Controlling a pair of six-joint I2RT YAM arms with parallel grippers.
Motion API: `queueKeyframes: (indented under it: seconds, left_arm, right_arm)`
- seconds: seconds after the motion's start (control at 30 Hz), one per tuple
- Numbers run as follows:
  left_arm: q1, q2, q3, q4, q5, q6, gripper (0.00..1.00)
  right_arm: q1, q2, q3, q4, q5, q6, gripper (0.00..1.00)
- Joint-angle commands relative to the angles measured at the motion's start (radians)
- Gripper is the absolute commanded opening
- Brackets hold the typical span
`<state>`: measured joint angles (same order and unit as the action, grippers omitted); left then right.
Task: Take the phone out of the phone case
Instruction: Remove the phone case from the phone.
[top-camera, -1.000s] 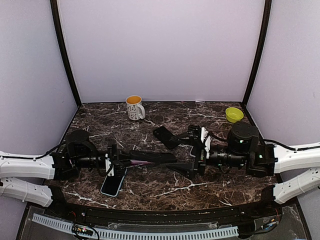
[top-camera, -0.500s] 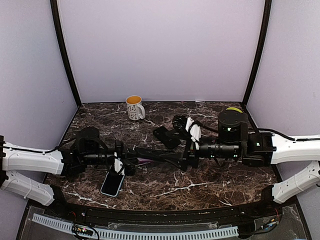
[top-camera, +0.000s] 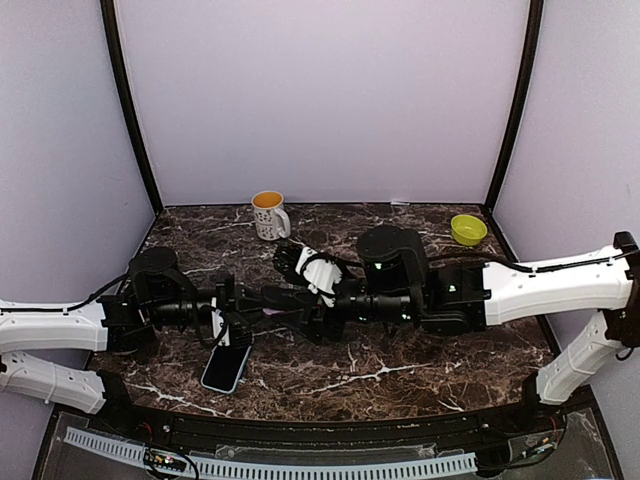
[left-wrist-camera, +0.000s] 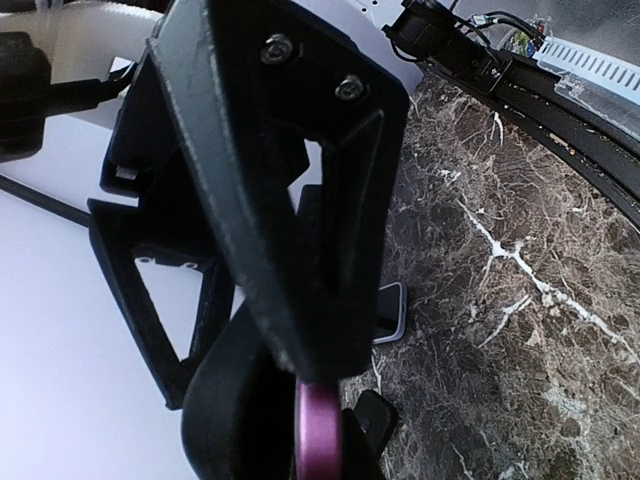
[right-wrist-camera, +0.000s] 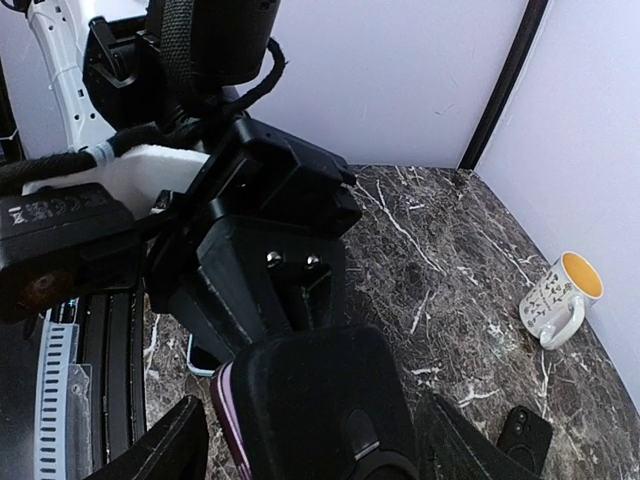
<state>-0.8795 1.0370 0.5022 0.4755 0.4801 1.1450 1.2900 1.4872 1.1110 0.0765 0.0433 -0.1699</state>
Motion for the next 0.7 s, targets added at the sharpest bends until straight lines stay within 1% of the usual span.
queueKeyframes:
  seconds: [0.0,0.13,0.27,0.37,0.5,0.67]
  left_arm:
    - [0.000,-0.033,0.003,0.018,0.014,-0.015,0.00]
    - [0.000,-0.038,0.005,0.007,0.009,-0.010,0.00]
    - [0.000,-0.043,0.003,0.009,0.005,-0.012,0.00]
    - [0.000,-0.045,0.000,0.005,0.002,-0.008,0.00]
    - [0.000,-0.049,-0.003,0.005,0.003,-0.009,0.00]
    - [0.000,-0.053,-0.004,0.008,-0.001,-0.010,0.00]
  right_arm:
    - [0.012,0.035,0.062,0.061,0.035,0.017,0.70]
    - [0.012,0.053,0.079,0.072,0.032,0.013,0.70]
    - [0.012,0.072,0.092,0.060,0.056,-0.004,0.66]
    - [0.012,0.088,0.105,0.036,0.096,-0.022,0.61]
    - [0.012,0.096,0.109,0.019,0.110,-0.034,0.55]
    - [0.014,0.090,0.105,-0.004,0.125,-0.044,0.51]
